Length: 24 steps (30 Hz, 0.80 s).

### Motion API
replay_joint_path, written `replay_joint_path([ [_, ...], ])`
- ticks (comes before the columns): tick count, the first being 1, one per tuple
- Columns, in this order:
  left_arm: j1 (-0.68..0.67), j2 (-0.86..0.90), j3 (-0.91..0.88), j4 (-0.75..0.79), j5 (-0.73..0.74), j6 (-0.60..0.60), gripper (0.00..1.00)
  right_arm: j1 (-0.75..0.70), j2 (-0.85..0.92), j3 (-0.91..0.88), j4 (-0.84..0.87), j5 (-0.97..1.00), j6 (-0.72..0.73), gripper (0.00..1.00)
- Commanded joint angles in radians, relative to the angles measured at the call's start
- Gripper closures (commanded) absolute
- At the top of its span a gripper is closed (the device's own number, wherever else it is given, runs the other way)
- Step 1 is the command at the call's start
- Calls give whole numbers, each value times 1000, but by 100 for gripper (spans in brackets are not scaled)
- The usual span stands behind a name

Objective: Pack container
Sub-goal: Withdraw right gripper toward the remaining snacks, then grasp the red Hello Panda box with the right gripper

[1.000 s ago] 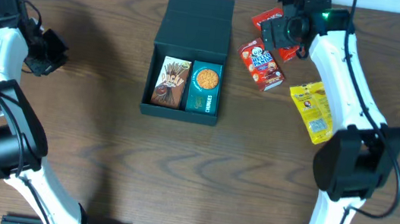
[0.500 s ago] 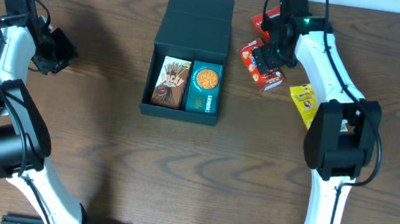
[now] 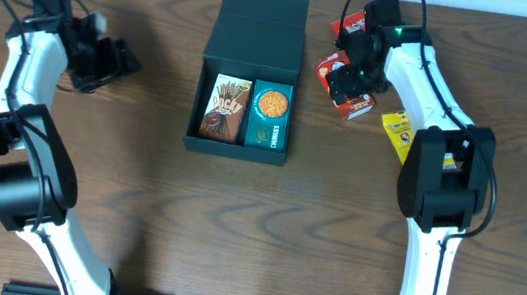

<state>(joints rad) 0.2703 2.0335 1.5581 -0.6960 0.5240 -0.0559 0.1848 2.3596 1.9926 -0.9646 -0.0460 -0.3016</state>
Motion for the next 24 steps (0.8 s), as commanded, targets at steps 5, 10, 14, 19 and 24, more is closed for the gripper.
replay_joint_path([
  [5,-6,-22,16,4,298,212,16,9,3,7,-2,-11,-37,1],
  [10,-42,-27,16,-44,308,294,15,9,3,7,-2,-11,-37,1],
  [14,-62,-40,16,-45,298,323,14,9,7,7,1,-10,-45,1],
  [19,-84,-65,16,-66,188,340,10,9,26,7,2,-10,-47,1],
  [24,-90,-74,16,-85,174,348,9,11,41,7,3,-11,-47,1],
])
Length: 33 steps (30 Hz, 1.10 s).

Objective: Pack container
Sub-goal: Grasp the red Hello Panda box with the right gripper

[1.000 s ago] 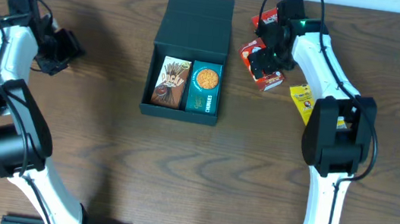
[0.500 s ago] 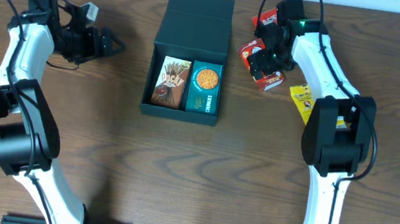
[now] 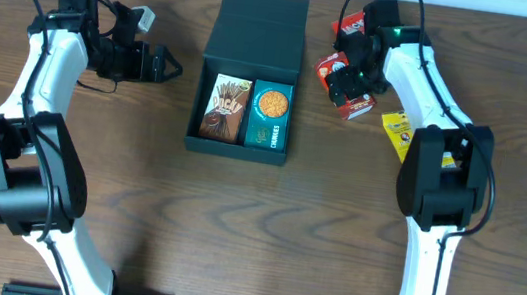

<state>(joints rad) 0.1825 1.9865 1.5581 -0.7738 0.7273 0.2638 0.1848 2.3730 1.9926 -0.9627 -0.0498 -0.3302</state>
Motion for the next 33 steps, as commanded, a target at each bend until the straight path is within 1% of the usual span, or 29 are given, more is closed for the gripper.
replay_joint_path([
  [1,-3,-27,16,-10,-29,28,9,11,29,7,1,-7,-19,1],
  [5,-3,-27,16,-17,-29,28,8,11,34,7,3,-7,-19,2],
  [10,-3,-27,16,-27,-29,29,8,12,35,7,9,-8,-17,17],
  [17,-3,-27,16,-44,-63,29,8,13,26,10,-2,-31,31,24],
  [24,-3,-27,16,-49,-77,29,7,13,-13,23,-11,-48,38,25],
  [33,-3,-36,16,-49,-84,29,7,14,-94,133,-114,-48,101,28],
])
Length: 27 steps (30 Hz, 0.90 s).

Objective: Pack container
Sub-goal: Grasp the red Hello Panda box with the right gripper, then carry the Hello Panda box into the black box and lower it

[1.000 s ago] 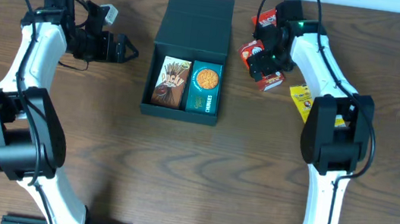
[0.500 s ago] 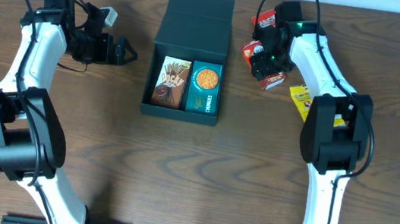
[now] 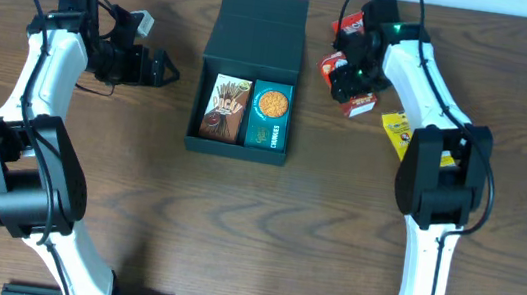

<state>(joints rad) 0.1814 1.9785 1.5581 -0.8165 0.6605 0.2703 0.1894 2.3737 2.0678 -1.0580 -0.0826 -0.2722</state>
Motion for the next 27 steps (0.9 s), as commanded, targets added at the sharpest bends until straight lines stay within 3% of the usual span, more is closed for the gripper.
replay_joint_path([
  [1,-2,-31,16,-6,-19,23,7,10,-106,70,-36,-16,52,28],
  [13,-2,-79,17,-5,-70,44,5,150,-253,98,-171,-61,195,30],
  [16,-2,-79,19,-5,-70,43,2,221,-253,96,-190,-64,328,30],
  [27,1,-79,26,-6,-121,40,5,377,-224,76,-191,76,831,37],
])
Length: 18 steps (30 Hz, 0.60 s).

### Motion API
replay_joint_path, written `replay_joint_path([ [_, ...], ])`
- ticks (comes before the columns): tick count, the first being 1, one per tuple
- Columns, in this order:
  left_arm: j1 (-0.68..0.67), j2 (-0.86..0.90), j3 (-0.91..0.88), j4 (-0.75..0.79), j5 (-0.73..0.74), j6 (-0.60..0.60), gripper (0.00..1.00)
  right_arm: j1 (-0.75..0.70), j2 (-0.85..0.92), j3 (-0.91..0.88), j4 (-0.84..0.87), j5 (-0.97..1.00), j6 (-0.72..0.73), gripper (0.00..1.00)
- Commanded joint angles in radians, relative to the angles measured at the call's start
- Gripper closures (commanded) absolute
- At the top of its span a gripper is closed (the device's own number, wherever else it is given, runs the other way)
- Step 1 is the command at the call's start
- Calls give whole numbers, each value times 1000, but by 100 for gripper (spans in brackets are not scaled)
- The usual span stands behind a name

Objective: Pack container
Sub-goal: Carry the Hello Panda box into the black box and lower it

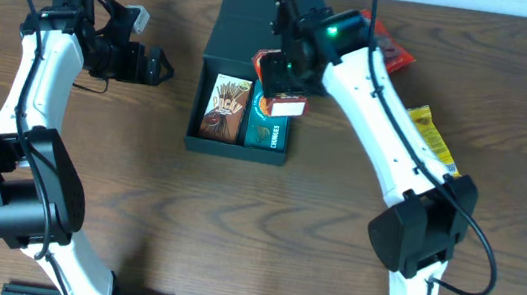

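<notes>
The dark green container (239, 147) lies open in the middle of the table, its lid (263, 14) folded back. Inside lie a brown stick-biscuit box (225, 110) on the left and a teal snack pack (268, 130) on the right. My right gripper (288, 70) is shut on a red and white snack box (282, 87), holding it over the container's right half, above the teal pack. My left gripper (158, 64) hovers left of the container, open and holding nothing.
A red packet (392, 51) lies at the back right of the container. A yellow packet (428, 129) lies further right, beside the right arm. The left arm's cable loops over the table's far left.
My right gripper has moved left with the red and white snack box, from the table right of the container to above its right half. The left arm has barely shifted.
At first my left gripper was at the far left and my right gripper was on the red and white box right of the container. The left gripper then came nearer the container and stayed. The right one raised the box slightly, and now holds it over the container.
</notes>
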<state>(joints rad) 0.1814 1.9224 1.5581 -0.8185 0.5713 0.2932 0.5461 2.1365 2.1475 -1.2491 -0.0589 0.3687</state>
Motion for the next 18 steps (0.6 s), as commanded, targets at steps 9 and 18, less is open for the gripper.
replay_joint_path([
  [9,3,-23,53,7,-32,18,5,106,117,-5,-32,89,312,36],
  [18,3,-23,56,11,-32,17,5,117,188,-5,-122,232,360,39],
])
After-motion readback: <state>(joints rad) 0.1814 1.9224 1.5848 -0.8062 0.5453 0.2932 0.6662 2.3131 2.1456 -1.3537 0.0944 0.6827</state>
